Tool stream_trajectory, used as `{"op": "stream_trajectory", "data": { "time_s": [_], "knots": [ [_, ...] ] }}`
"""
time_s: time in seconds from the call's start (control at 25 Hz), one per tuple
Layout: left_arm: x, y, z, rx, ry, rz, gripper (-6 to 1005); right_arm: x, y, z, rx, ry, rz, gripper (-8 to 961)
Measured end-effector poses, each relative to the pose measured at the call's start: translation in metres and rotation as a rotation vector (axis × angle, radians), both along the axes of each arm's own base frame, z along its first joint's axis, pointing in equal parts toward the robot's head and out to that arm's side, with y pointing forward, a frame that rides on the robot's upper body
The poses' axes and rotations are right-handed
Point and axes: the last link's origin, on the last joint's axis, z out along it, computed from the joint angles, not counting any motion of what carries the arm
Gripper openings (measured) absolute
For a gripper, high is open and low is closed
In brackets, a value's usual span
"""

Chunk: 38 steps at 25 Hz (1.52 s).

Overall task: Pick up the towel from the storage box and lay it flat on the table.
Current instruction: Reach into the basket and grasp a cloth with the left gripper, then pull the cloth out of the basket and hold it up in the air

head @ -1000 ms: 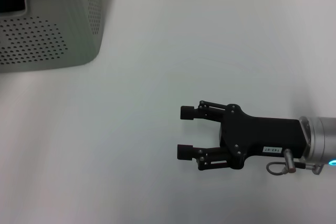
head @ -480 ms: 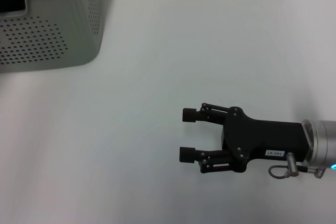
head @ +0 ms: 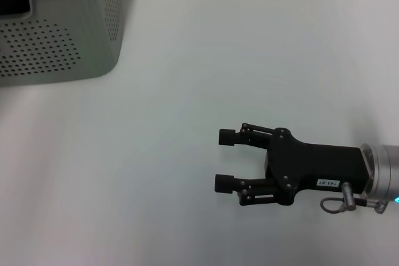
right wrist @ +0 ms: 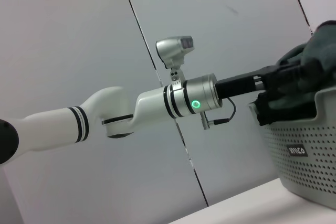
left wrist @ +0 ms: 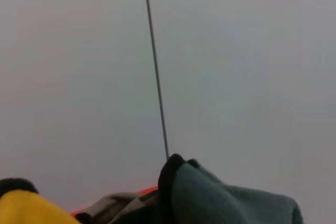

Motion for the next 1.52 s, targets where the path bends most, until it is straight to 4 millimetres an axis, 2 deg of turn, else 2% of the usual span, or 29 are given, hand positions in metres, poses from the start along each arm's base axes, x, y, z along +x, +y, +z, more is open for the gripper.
{"op": "stream_trajectory", "data": {
  "time_s": [0.24, 0.4, 0.52, 0.68, 0.88, 1.0, 1.24, 1.36, 1.52],
  "knots": [
    [0.005, -0.004, 0.007, 0.034, -0.083, -0.036, 271, 0.001, 0.001, 0.001, 0.008, 0.003, -0.008, 869],
    [0.014, -0.020, 0.016, 0.057, -0.221, -0.167, 143, 0.006, 0.000, 0.008, 0.047, 0.032, -0.035, 868],
    [0.023, -0.044, 0.027, 0.064, -0.335, -0.373, 36, 0.008, 0.001, 0.015, 0.084, 0.060, -0.039, 868],
    [0.028, -0.065, 0.036, 0.039, -0.455, -0.584, 36, 0.012, 0.003, 0.031, 0.124, 0.106, -0.045, 868],
    [0.037, -0.078, 0.034, -0.076, -0.503, -0.753, 36, 0.010, 0.002, 0.046, 0.141, 0.176, -0.018, 868],
    [0.044, -0.078, 0.024, -0.177, -0.494, -0.790, 36, 0.003, 0.001, 0.053, 0.136, 0.223, 0.019, 869],
    [0.061, -0.078, -0.019, -0.448, -0.354, -0.852, 35, -0.016, 0.004, 0.067, 0.060, 0.331, 0.063, 855],
    [0.070, -0.079, -0.038, -0.514, -0.334, -0.900, 35, -0.024, 0.007, 0.072, -0.015, 0.364, 0.058, 847],
    [0.080, -0.080, -0.054, -0.542, -0.337, -0.944, 35, -0.026, 0.009, 0.084, -0.060, 0.407, 0.049, 836]
  ]
}}
